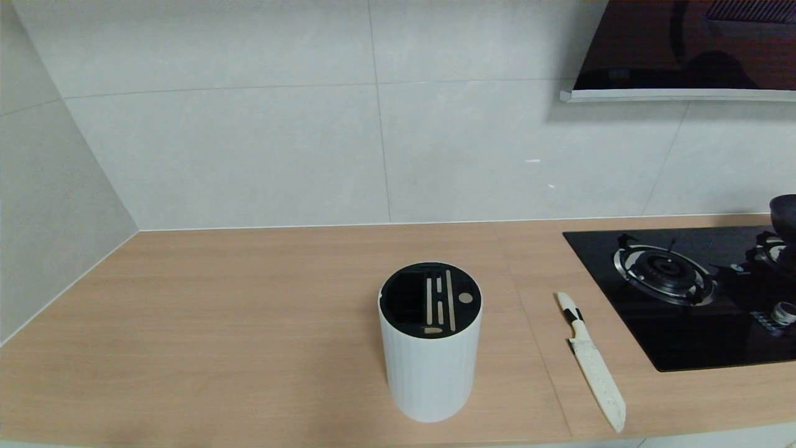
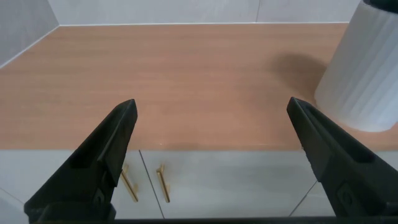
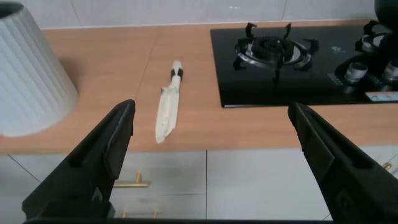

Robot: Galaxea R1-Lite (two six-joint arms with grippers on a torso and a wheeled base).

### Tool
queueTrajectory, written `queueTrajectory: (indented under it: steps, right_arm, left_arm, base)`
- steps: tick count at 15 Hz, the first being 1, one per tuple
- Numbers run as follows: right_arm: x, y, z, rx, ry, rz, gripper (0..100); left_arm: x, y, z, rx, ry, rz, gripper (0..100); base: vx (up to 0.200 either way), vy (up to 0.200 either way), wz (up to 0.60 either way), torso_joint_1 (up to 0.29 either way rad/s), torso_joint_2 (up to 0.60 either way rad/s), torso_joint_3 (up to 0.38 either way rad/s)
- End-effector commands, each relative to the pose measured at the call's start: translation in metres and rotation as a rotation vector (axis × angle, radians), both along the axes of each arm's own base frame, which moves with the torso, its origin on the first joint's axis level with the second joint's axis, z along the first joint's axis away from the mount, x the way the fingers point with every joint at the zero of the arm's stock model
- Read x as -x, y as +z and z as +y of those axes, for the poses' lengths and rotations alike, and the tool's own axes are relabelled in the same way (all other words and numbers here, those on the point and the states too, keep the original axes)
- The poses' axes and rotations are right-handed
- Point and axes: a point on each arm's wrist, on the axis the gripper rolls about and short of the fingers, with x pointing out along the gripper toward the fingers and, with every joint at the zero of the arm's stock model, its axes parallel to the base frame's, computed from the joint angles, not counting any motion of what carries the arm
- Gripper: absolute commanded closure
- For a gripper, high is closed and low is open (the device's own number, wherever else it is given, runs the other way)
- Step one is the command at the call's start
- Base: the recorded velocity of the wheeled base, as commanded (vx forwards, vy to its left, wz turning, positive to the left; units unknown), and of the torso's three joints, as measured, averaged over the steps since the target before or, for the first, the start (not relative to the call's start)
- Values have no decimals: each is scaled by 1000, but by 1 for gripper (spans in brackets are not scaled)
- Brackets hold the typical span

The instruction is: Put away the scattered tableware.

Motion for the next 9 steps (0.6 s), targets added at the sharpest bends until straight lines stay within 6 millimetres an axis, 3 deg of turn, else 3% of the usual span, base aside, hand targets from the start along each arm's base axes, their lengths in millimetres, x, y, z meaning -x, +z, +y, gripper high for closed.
queueTrajectory:
  steps: [1, 9]
  right_arm:
    - [0, 0, 0, 0, 0, 1, 0]
    - [0, 0, 0, 7, 0, 3, 0]
  left_arm:
    - [0, 0, 0, 1, 2, 2, 0]
    - [0, 0, 0, 1, 0, 2, 0]
  base:
    - [0, 0, 0, 27, -56, -22]
    - [0, 0, 0, 0, 0, 0]
